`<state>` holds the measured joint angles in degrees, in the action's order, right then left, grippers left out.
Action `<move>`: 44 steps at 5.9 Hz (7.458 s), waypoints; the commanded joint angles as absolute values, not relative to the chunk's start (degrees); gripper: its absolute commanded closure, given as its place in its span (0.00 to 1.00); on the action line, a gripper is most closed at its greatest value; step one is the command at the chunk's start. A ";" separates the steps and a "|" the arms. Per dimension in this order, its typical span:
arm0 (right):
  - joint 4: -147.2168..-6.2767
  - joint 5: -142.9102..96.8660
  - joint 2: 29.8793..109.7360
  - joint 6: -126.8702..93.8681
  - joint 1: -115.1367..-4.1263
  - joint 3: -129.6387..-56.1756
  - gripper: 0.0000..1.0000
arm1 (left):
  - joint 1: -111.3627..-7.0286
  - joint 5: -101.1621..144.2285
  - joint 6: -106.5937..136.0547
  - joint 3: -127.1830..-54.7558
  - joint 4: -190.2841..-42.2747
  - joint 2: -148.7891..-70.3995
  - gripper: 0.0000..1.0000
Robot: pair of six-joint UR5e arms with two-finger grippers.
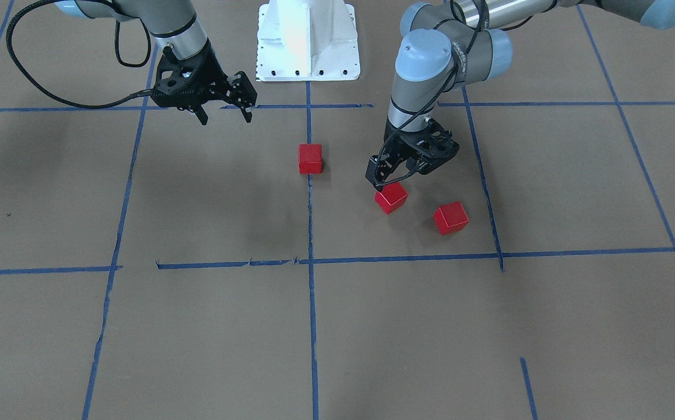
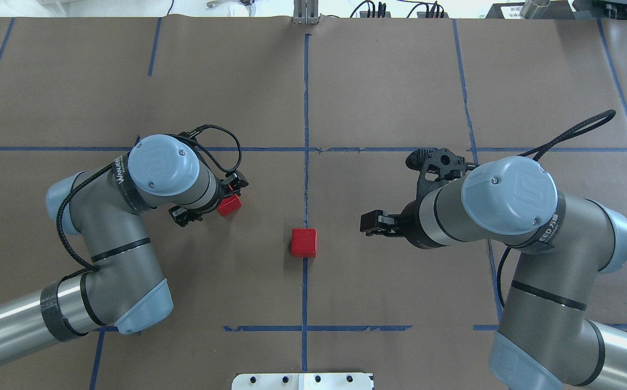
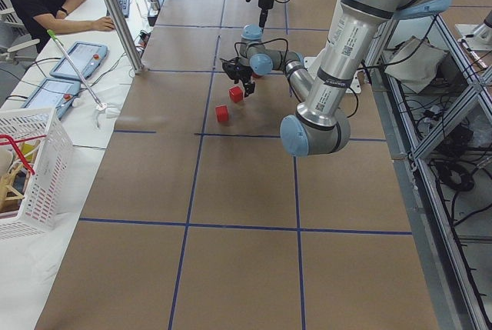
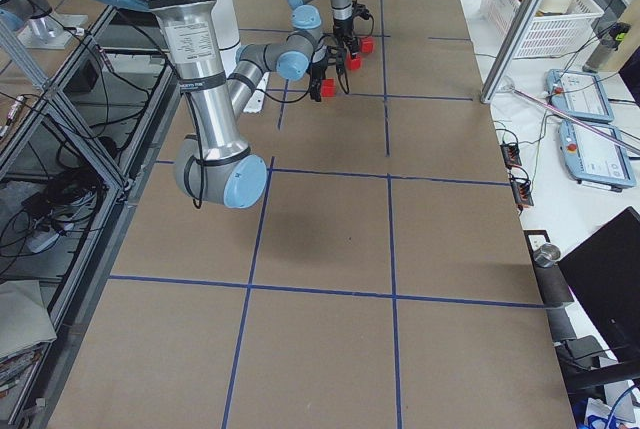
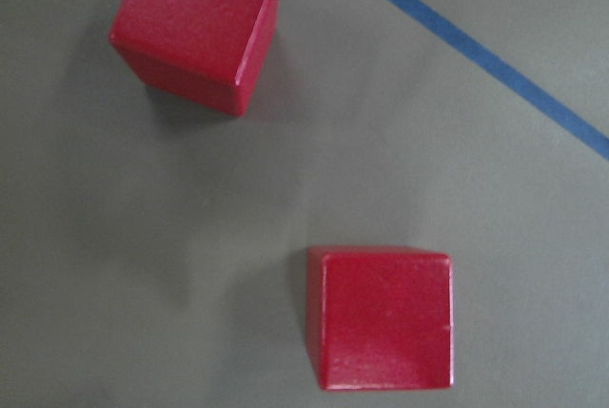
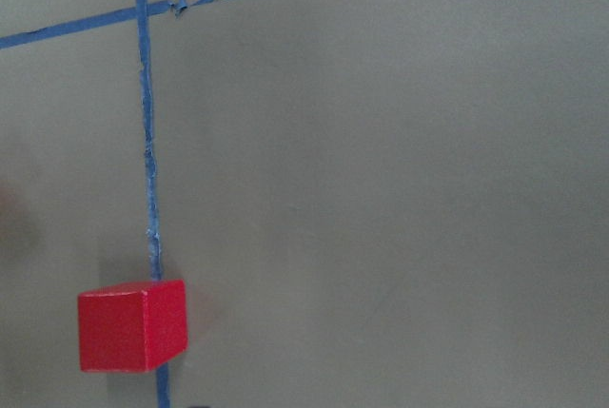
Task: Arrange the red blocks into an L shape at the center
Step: 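Grasp the red cube nearer the center with the left gripper, then carry the cube with the left gripper and set it beside the center cube, then release the cube and move the left gripper to the last red cube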
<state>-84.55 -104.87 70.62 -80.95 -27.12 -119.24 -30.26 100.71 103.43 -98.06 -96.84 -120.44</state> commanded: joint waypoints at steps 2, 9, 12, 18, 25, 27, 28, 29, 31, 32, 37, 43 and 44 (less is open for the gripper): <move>-84.55 -104.85 70.66 -80.95 -27.07 -119.09 0.00 | -30.32 98.97 102.49 -95.02 -97.21 -122.34 0.01; -84.55 -106.69 72.32 -80.77 -30.22 -121.20 0.00 | -29.89 95.27 83.49 -93.70 -96.94 -129.98 1.00; -84.55 -107.67 74.71 -79.37 -31.64 -122.52 0.00 | -24.71 95.27 81.39 -88.24 -96.77 -135.52 1.00; -84.55 -107.58 74.62 -79.45 -31.55 -122.43 0.00 | -22.85 95.10 79.01 -86.75 -96.94 -136.67 0.94; -84.55 -107.49 74.62 -79.37 -31.55 -122.34 0.00 | -22.68 95.01 77.78 -86.40 -97.38 -136.85 0.88; -84.55 -107.49 74.62 -79.45 -31.55 -122.26 0.00 | -22.59 95.10 77.70 -86.40 -97.38 -136.93 0.77; -84.55 -107.49 74.62 -79.45 -31.55 -122.26 0.00 | -22.41 95.10 77.78 -86.40 -97.38 -136.93 0.69; -84.55 -107.40 74.71 -79.45 -31.47 -122.17 0.00 | -21.98 94.84 77.87 -86.31 -97.38 -136.85 0.17; -84.55 -107.31 74.71 -79.45 -31.55 -122.08 0.00 | -21.71 94.57 78.13 -86.31 -97.47 -136.93 0.00; -84.55 -107.31 74.62 -79.45 -31.55 -122.08 0.00 | -21.80 94.57 78.31 -86.92 -97.56 -137.02 0.00; -84.55 -107.23 74.71 -79.54 -31.55 -122.87 0.00 | -30.64 97.62 78.04 -90.51 -99.67 -130.98 0.00; -84.55 -106.79 74.44 -79.98 -31.46 -122.96 0.00 | -40.61 102.04 84.29 -96.33 -100.90 -116.55 0.00; -84.55 -106.70 74.53 -79.98 -31.38 -122.87 0.00 | -40.43 102.13 84.11 -96.24 -100.99 -116.02 0.00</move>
<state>-84.55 -106.77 74.50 -79.94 -31.43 -122.94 -40.49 102.01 84.24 -96.27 -100.92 -116.79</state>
